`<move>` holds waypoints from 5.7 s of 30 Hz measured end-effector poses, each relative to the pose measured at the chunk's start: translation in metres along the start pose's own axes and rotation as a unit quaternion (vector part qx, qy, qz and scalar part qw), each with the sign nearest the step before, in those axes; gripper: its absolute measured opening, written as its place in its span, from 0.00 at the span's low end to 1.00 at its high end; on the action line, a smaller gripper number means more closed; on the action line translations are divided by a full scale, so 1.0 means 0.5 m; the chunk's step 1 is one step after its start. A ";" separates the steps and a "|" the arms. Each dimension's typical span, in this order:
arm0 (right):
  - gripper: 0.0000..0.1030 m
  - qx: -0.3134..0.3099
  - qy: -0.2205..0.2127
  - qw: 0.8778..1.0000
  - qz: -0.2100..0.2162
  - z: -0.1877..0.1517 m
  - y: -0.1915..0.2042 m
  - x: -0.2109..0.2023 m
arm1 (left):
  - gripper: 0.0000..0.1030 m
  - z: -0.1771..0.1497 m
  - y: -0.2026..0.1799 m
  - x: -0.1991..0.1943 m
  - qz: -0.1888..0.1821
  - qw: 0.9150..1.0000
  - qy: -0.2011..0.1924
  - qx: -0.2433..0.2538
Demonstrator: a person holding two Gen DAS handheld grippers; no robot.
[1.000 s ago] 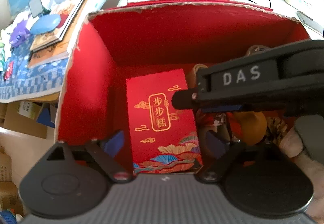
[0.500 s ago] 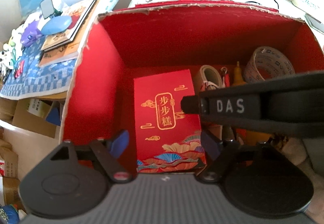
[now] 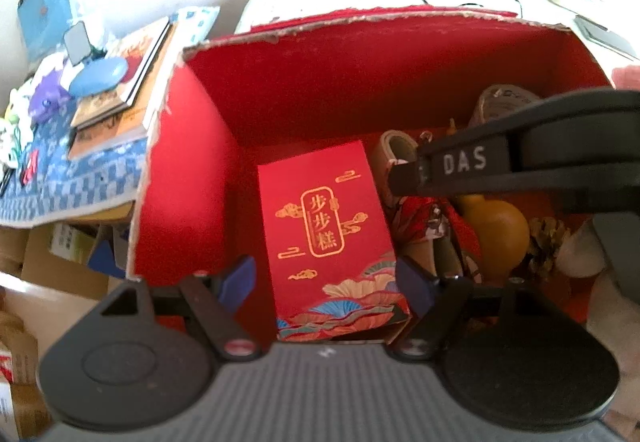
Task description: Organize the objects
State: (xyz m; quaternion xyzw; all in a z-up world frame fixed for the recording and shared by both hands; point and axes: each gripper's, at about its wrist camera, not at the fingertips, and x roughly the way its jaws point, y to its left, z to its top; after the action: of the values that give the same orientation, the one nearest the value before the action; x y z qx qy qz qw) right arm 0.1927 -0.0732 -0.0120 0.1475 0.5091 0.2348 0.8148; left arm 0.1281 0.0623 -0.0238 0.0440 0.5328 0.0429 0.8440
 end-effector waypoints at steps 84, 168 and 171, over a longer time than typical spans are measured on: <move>0.51 0.000 -0.125 0.975 -0.185 -0.200 0.038 -0.265 | 0.88 -0.099 -0.030 -0.150 -0.052 0.997 -0.036 0.047; 0.61 -0.002 -0.141 0.972 -0.186 -0.109 0.038 -0.204 | 0.95 -0.001 0.011 -0.104 0.008 0.995 -0.095 0.042; 0.59 -0.001 -0.139 0.973 -0.184 -0.111 0.035 -0.205 | 0.95 -0.002 0.005 -0.106 0.003 0.994 -0.097 0.055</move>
State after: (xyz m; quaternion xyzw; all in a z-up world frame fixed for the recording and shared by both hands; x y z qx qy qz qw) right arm 0.1005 -0.1132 0.0500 0.0816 0.4094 0.0590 0.9068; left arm 0.1044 0.0586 0.0233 0.0964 0.4497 0.0118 0.8879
